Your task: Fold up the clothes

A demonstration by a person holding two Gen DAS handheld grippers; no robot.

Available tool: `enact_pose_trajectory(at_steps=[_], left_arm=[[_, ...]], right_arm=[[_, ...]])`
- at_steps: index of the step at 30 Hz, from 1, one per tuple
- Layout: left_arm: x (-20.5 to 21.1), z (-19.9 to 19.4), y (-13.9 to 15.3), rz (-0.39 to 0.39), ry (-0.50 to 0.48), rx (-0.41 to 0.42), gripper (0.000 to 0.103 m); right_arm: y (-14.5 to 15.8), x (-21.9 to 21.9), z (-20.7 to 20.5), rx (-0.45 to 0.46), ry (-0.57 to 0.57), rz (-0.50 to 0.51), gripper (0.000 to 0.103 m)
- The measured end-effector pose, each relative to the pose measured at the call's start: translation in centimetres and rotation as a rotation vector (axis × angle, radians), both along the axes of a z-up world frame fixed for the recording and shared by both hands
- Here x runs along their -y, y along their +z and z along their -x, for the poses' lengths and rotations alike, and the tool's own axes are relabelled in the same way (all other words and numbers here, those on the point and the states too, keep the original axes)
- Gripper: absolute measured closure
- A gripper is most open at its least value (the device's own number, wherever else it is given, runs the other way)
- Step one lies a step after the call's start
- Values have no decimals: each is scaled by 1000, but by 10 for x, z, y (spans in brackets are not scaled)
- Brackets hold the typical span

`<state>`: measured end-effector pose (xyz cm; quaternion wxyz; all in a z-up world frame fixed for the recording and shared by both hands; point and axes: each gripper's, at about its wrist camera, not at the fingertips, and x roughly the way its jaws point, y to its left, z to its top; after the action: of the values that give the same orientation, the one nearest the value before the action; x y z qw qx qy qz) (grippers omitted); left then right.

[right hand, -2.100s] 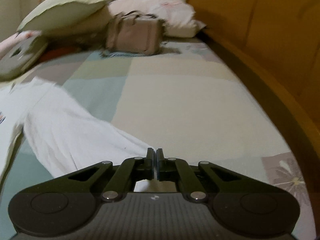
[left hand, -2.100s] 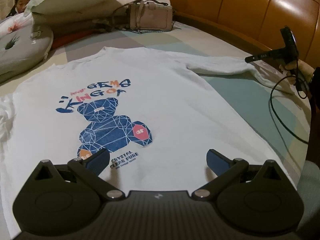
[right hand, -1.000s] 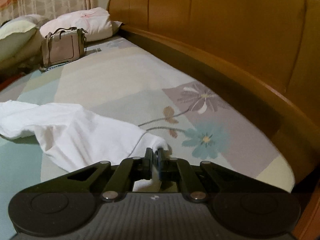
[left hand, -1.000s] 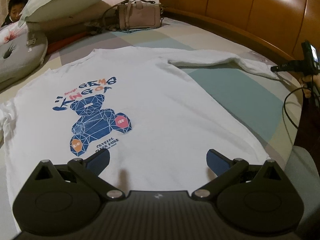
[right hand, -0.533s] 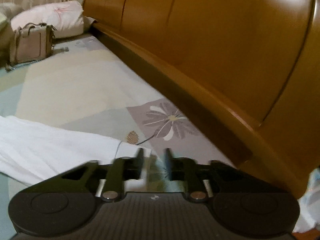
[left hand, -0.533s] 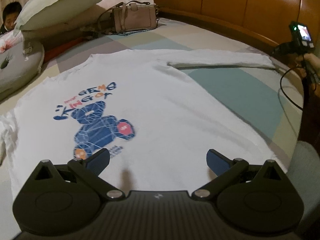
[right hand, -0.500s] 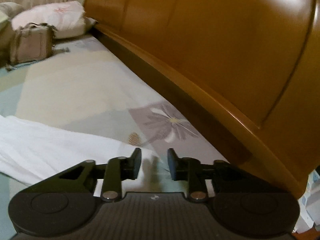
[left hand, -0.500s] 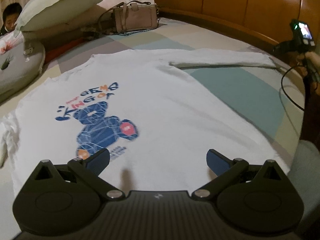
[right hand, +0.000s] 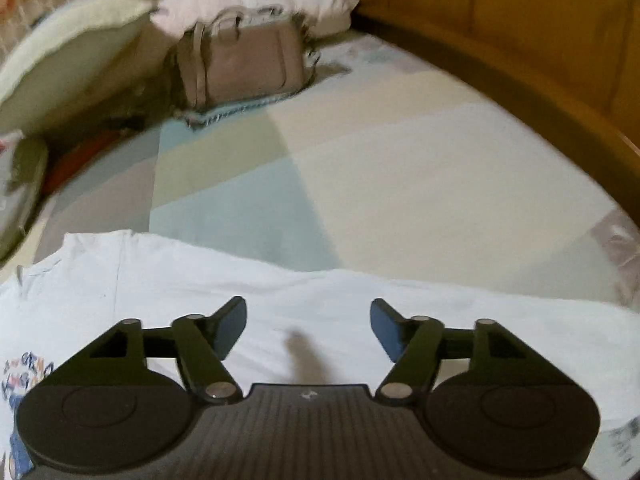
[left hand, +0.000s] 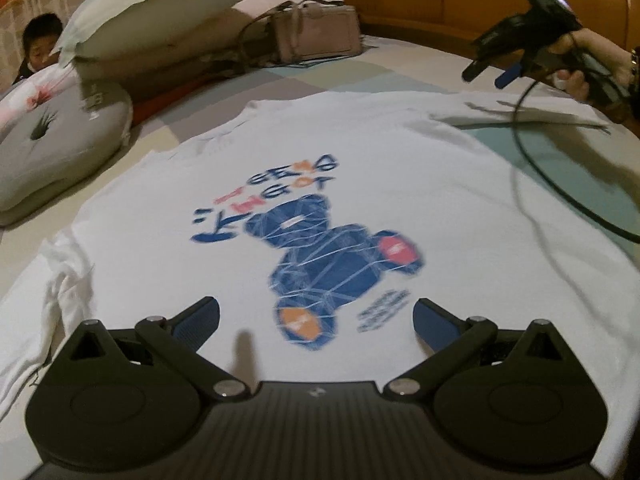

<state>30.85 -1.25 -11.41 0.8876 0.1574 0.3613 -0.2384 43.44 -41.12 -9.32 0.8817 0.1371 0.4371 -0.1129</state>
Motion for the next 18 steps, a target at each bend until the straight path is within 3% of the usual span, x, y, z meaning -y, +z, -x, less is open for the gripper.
enact_pose_trajectory(at_steps=[4, 6, 7, 9, 12, 18], left_arm=[[-20, -1, -10, 61, 11, -5, 1], [-28, -2, -14, 77, 19, -26, 1], [-32, -3, -16, 84, 23, -37, 1], [-37, -3, -16, 100, 30, -42, 1], [-40, -2, -15, 110, 35, -41, 1], [-39, -2, -18, 104, 37, -37, 1]], right_arm=[[-26, -16, -25, -98, -100, 76, 27], [-33, -15, -35, -97, -140, 144, 18], [-37, -14, -40, -96, -160, 178, 8], [-42, 1, -50, -96, -200, 143, 0], [-33, 7, -55, -106, -234, 99, 2], [-19, -40, -60, -132, -159, -12, 2]])
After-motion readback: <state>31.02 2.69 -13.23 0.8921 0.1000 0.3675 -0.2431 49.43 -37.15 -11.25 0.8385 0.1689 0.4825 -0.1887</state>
